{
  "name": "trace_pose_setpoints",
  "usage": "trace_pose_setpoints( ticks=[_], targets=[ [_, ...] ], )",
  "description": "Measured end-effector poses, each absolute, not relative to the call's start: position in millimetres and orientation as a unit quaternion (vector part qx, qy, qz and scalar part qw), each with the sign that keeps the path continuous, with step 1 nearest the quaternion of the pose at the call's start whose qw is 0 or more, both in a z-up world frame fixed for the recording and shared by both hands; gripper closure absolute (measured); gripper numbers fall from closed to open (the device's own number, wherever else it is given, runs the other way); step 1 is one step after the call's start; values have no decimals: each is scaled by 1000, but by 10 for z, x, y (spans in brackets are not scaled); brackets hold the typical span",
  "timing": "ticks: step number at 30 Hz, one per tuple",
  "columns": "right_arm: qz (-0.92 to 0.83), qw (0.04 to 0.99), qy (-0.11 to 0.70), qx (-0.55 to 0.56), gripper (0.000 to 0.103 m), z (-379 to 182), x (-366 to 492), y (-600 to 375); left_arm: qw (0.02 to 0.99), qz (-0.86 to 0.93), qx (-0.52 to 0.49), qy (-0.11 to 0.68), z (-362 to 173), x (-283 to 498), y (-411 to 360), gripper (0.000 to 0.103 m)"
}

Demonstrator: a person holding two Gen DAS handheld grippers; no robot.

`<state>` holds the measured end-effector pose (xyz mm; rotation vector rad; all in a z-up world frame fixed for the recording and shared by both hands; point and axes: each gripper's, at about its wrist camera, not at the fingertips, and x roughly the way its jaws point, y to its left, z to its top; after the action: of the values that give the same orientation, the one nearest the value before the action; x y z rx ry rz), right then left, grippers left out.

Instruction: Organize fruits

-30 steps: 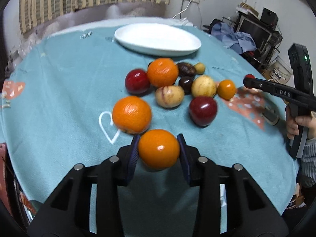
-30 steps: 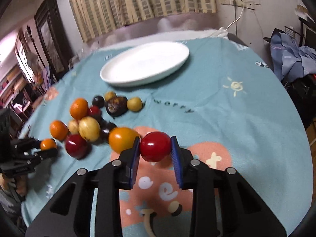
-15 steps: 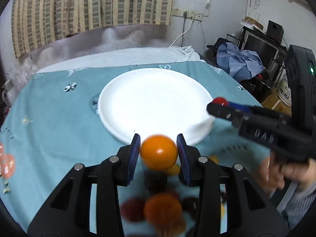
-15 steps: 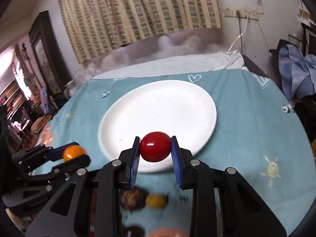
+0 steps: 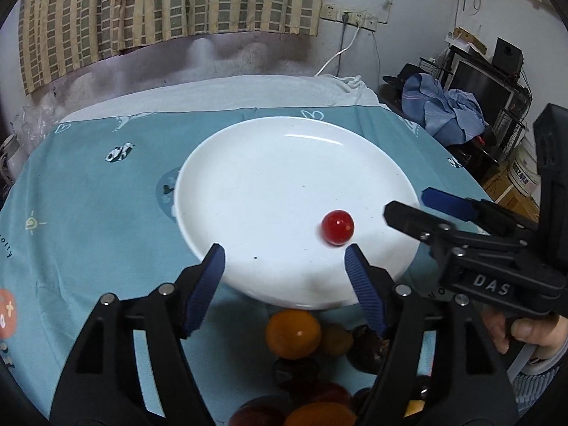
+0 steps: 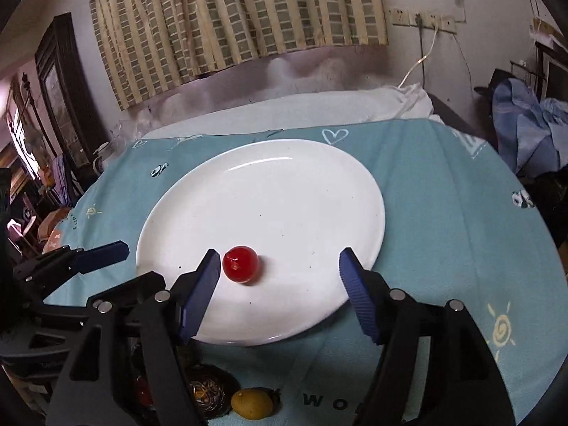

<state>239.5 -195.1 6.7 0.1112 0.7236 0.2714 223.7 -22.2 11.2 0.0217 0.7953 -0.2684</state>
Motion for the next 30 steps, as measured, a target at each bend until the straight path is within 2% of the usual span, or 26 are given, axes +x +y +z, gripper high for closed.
trace_pose_setpoints(
  ticks=[3, 7, 15, 24, 27, 30],
  targets=[
    [136, 926, 348, 61, 33, 117, 2355, -1978, 916, -122, -10, 382, 150, 2171, -66, 24],
    [138, 926, 346, 65, 33, 149, 2202, -1997, 920, -109, -30, 374, 191, 2000, 124, 23],
    [142, 930, 325, 93, 33, 161, 1537, -2166, 930, -63, -33, 362, 85, 1406, 404, 12],
    [168, 922, 328, 118, 33, -44, 821, -2263, 926, -57, -1, 374, -162, 532, 508, 7],
    [176, 918, 339, 108, 33, -89, 720, -2212, 933, -59, 19, 356, -95, 462, 436, 3],
    [176, 917, 342, 107, 33, -93, 728, -2203, 924, -63, 37, 374, -135, 523, 364, 3]
  ],
)
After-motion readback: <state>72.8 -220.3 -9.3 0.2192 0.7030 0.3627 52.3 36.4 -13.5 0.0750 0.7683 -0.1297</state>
